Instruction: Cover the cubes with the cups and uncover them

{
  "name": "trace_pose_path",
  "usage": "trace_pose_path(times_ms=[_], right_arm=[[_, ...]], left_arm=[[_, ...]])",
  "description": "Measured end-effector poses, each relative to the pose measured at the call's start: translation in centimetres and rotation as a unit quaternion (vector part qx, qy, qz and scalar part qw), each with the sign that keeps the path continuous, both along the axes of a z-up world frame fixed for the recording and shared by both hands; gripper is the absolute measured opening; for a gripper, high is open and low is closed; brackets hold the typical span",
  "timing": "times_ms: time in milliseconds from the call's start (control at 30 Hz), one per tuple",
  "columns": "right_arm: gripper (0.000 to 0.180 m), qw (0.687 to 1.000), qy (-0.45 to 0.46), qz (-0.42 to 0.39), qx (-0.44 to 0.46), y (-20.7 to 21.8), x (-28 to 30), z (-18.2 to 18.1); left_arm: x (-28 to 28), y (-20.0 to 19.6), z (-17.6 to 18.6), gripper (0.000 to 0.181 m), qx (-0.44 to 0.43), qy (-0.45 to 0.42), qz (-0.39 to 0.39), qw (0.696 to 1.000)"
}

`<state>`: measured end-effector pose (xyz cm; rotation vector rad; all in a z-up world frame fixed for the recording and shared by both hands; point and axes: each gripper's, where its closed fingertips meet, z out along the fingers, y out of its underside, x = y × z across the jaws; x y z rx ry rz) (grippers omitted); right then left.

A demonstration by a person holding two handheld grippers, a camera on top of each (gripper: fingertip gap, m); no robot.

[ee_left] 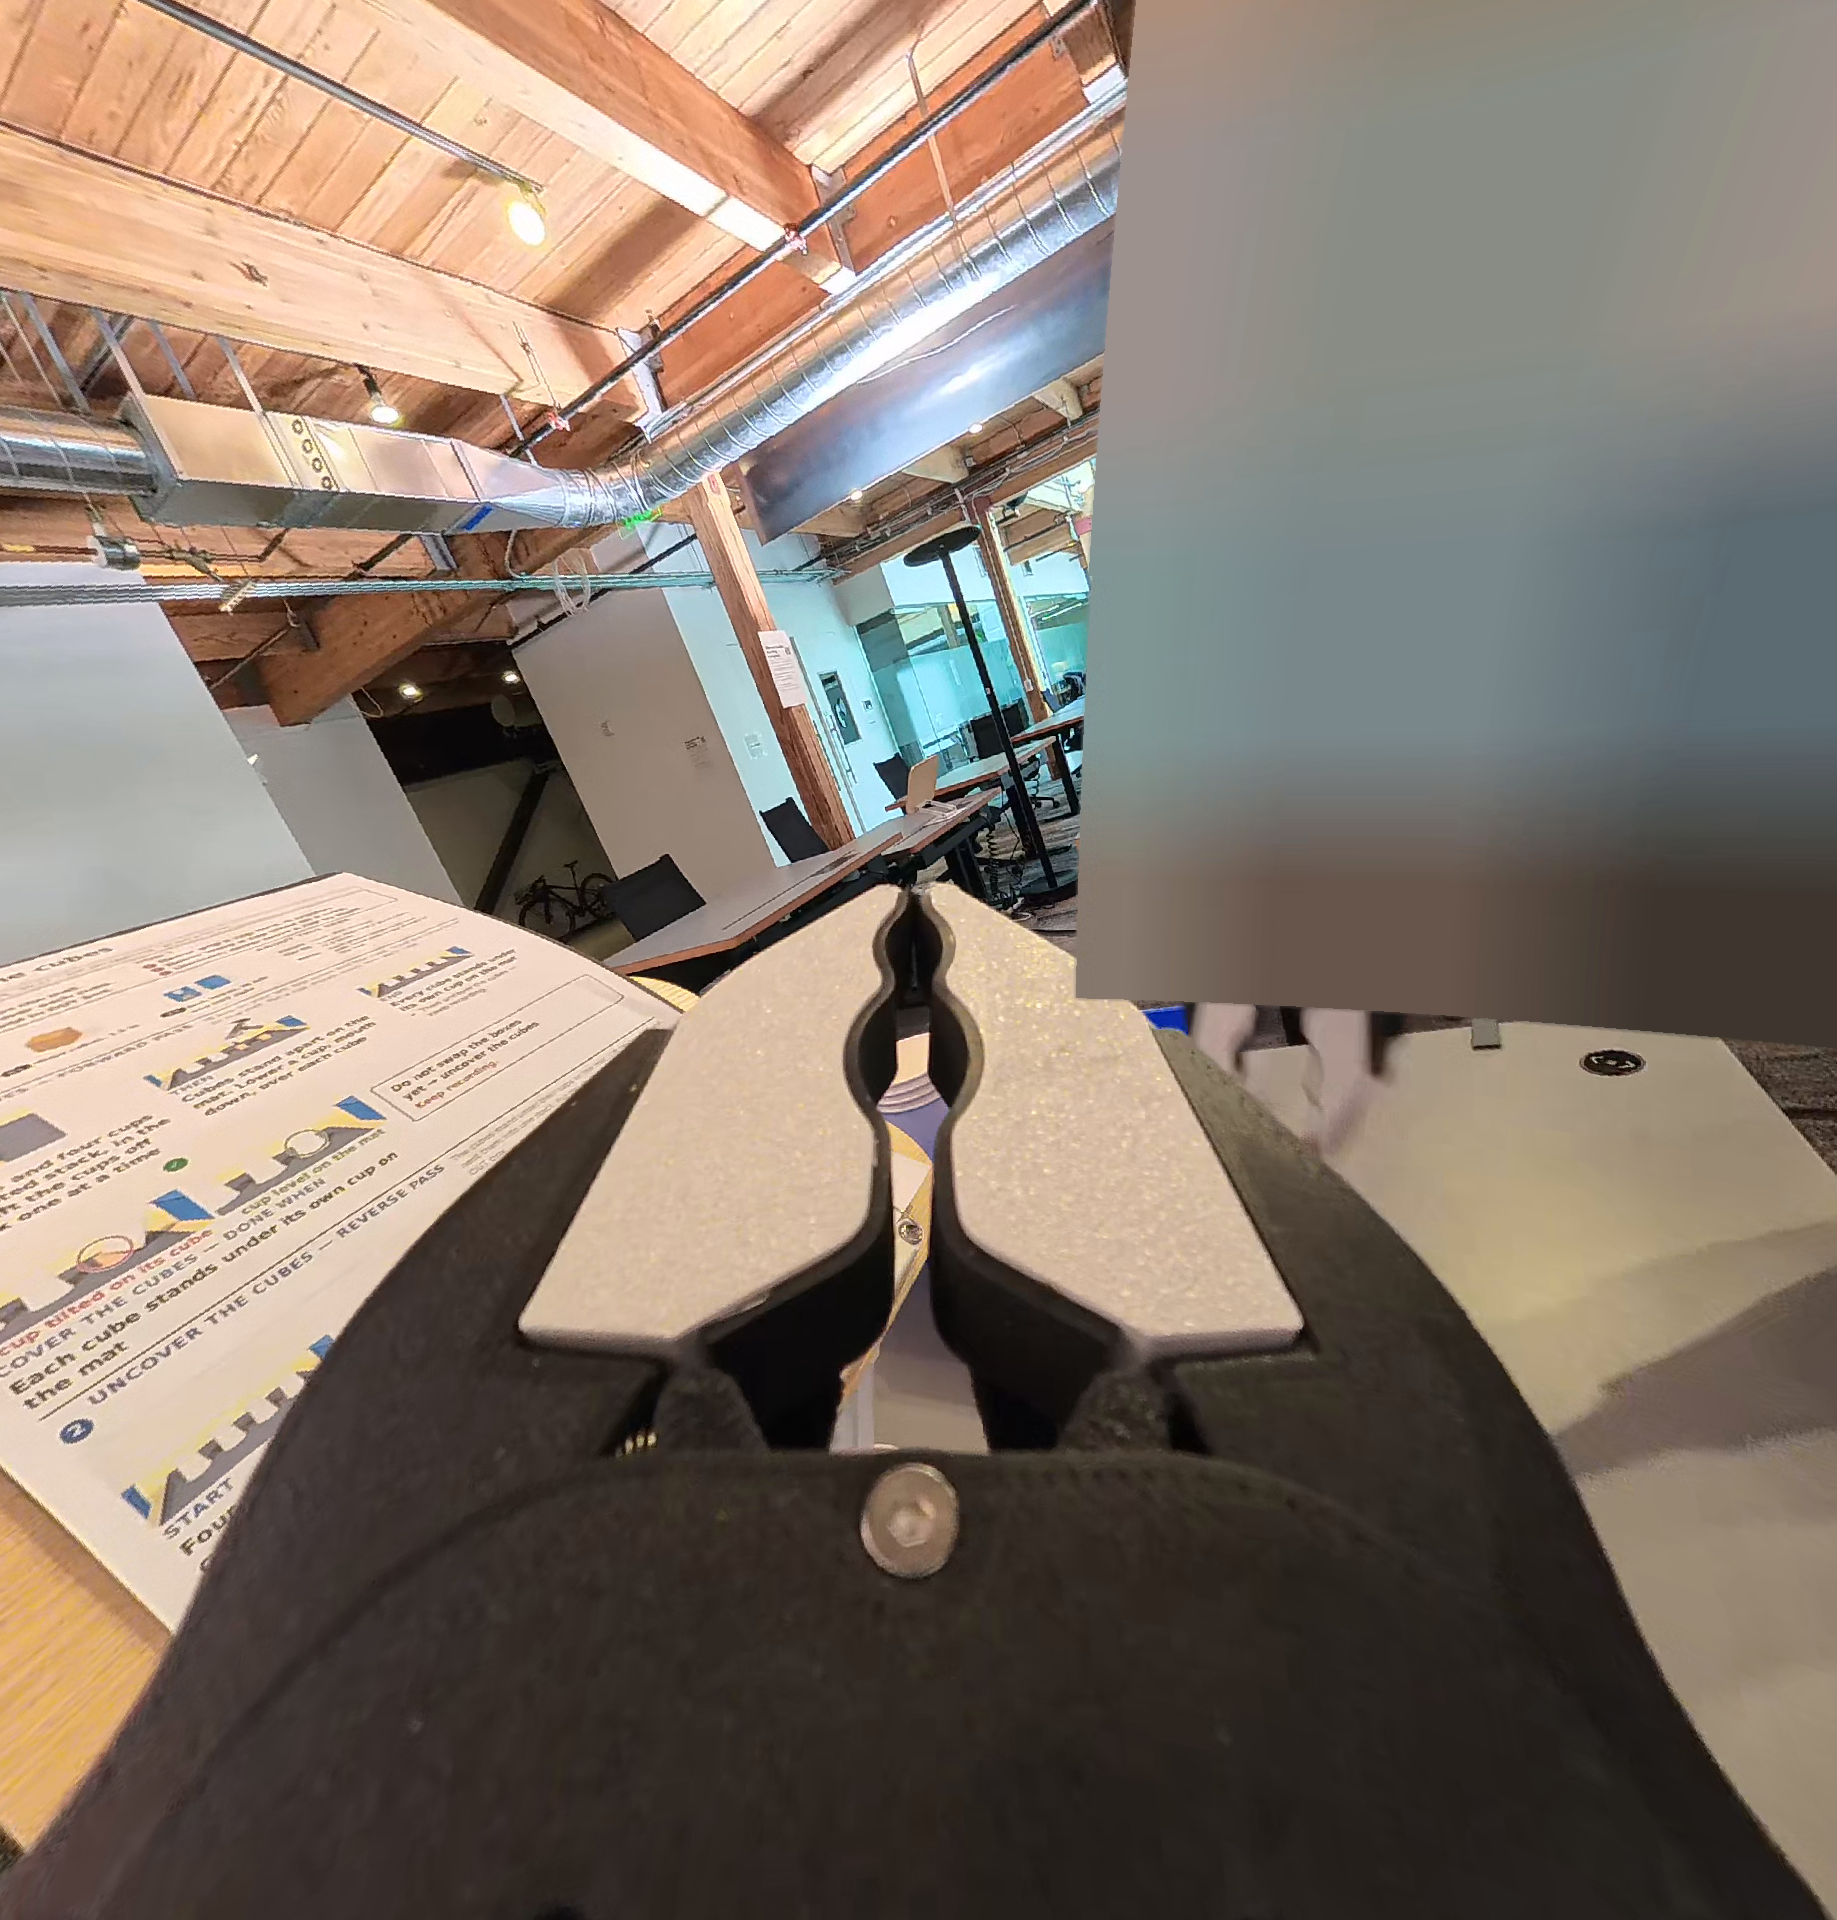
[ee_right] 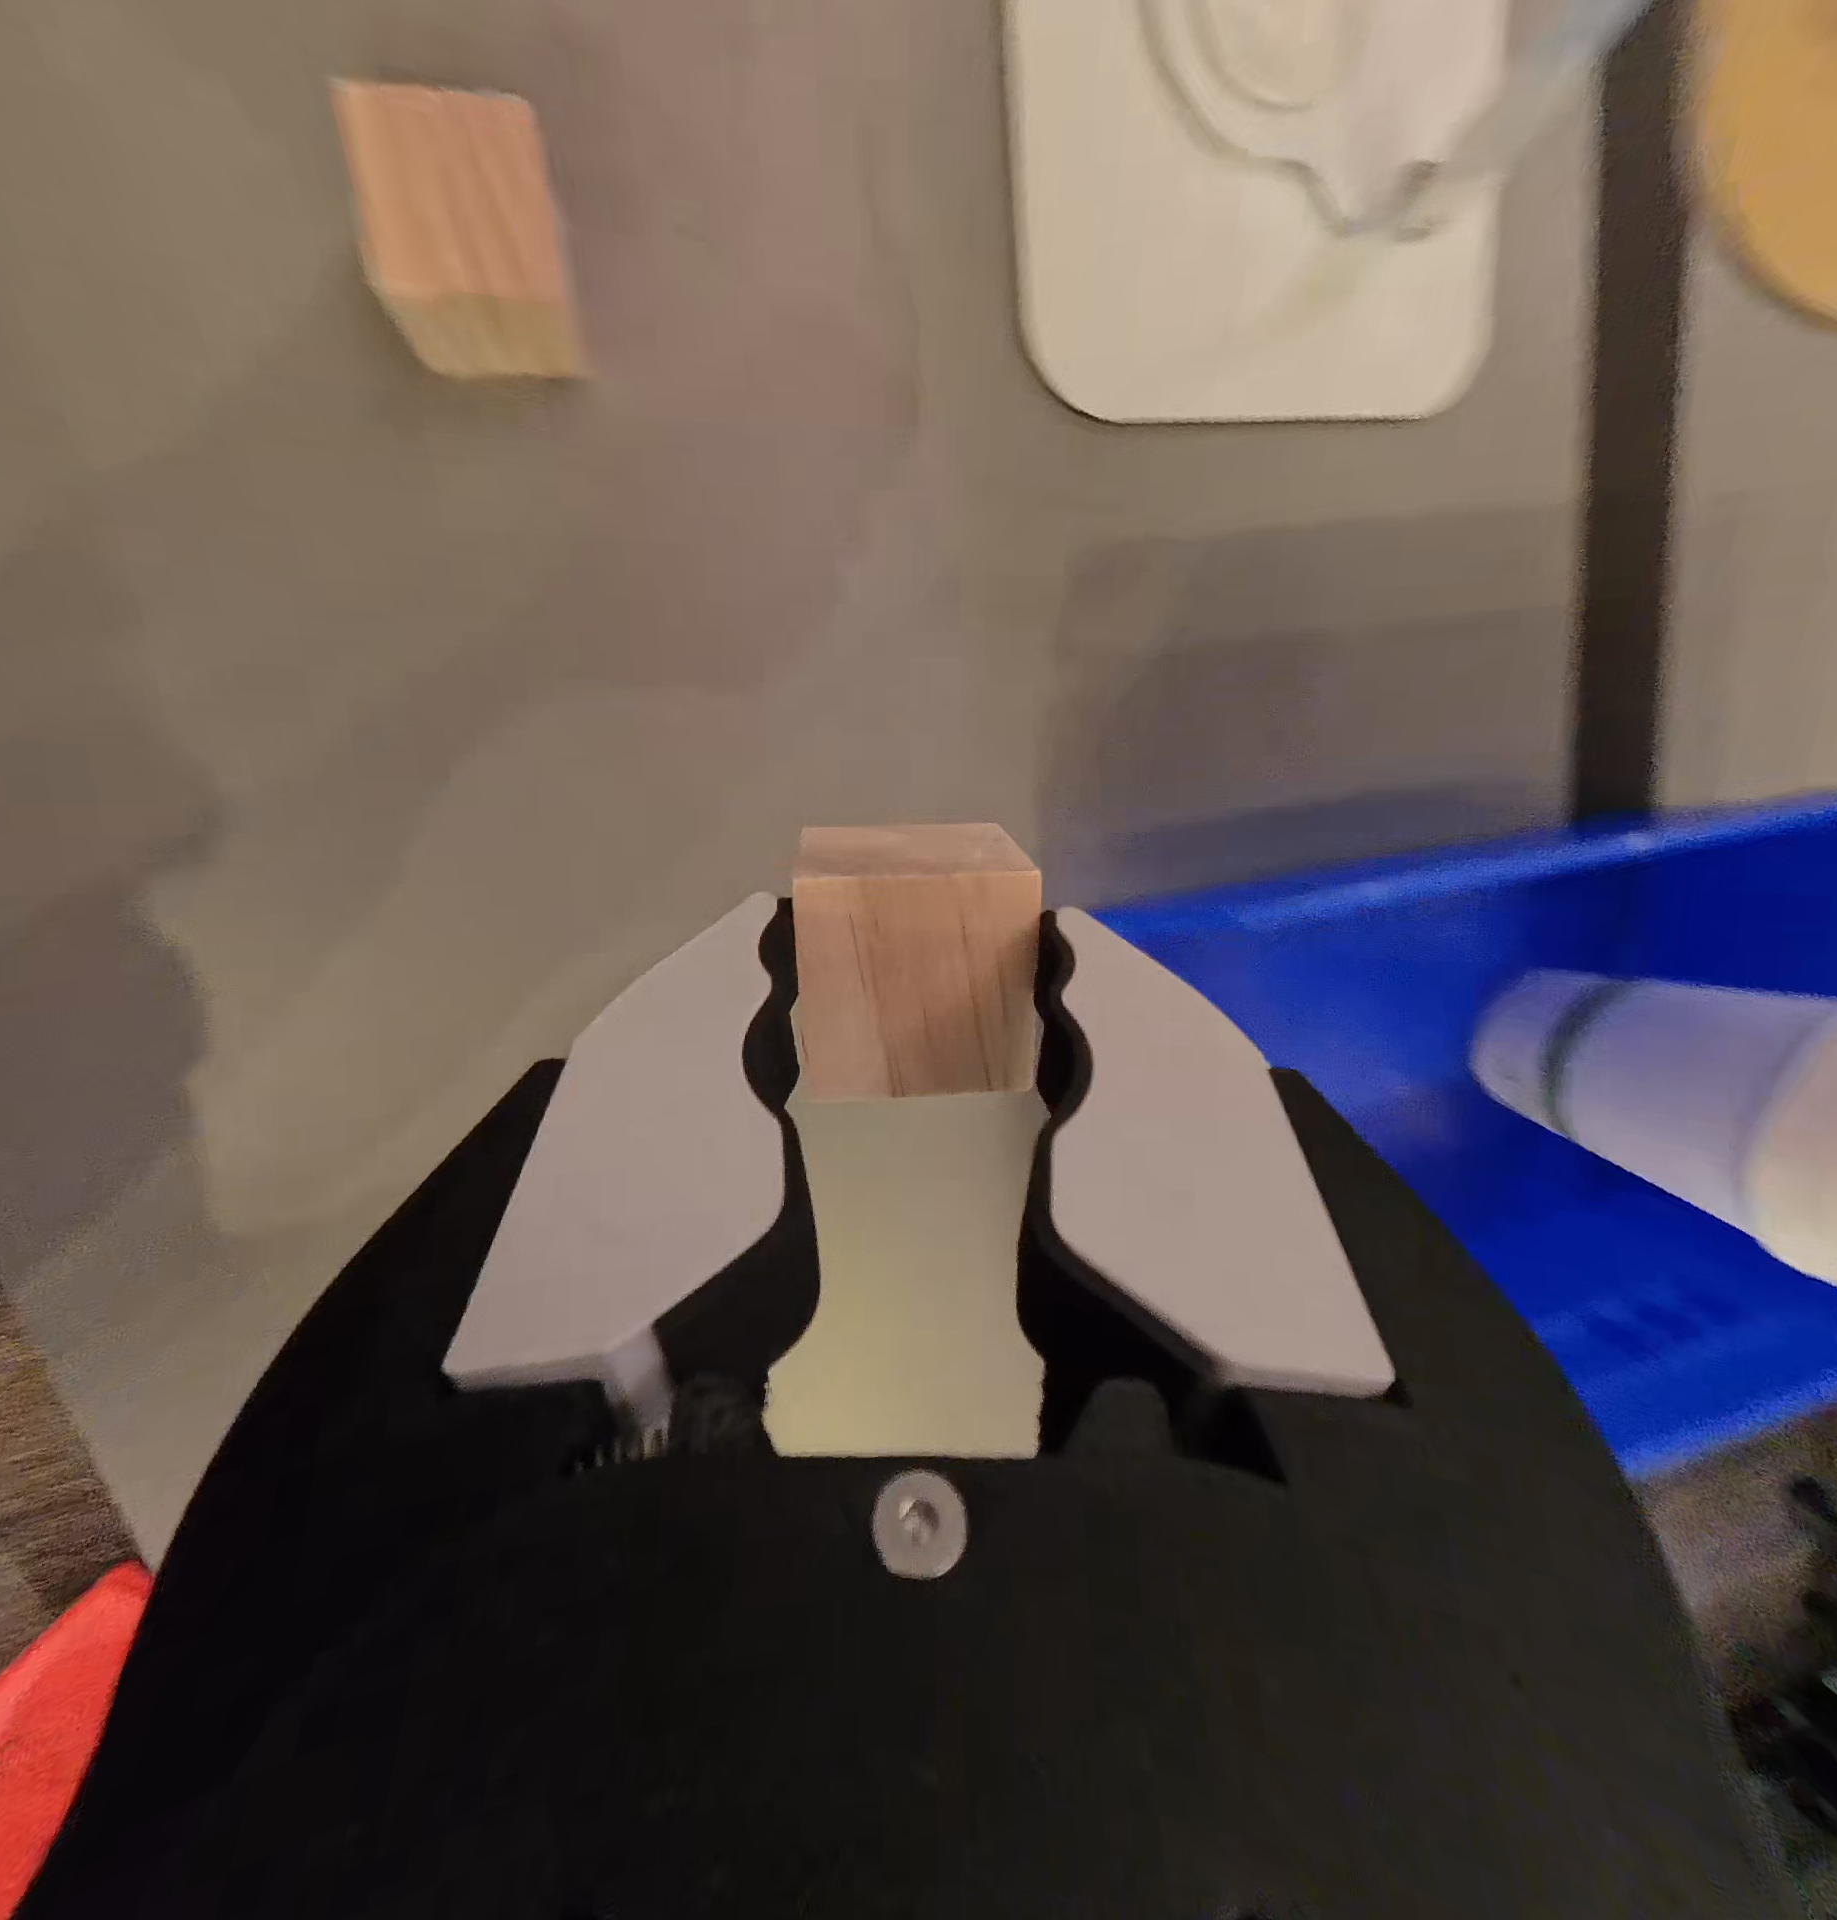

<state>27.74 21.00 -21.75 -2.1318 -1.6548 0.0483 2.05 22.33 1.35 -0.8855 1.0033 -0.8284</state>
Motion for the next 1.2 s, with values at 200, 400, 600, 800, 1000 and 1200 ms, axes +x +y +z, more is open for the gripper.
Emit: trace_pose_path(times_ms=[200, 400, 600, 800, 1000, 1200], right_arm=[[0.045, 0.998, -0.056, -0.003, -0.001, 6.2, 6.0, 1.2], [0.045, 0.996, -0.076, 0.004, -0.052, 10.0, 8.6, -3.0], [0.045, 0.99, -0.103, 0.018, -0.092, 11.4, 10.0, -7.7], [0.045, 0.988, -0.105, 0.023, -0.108, 11.8, 10.9, -9.7], [0.046, 0.986, -0.107, 0.027, -0.126, 11.3, 10.9, -10.9], [0.059, 0.992, -0.095, 0.0, -0.077, 12.0, 11.4, -7.5]], left_arm=[[-0.1, 0.4, -0.2, 0.0, -0.001, 0.002, 0.007, 1.0], [-0.5, 1.2, -0.4, 0.0, -0.003, 0.004, 0.02, 1.0], [-0.9, 2.1, -0.7, 0.0, -0.01, 0.004, 0.03, 1.0], [-0.9, 2.6, -1.0, 0.0, -0.015, 0.007, 0.033, 0.999], [-0.3, 2.7, -1.5, 0.0, -0.018, 0.016, 0.031, 0.999], [-0.1, 2.4, -1.5, 0.0, -0.015, 0.02, 0.031, 0.999]])
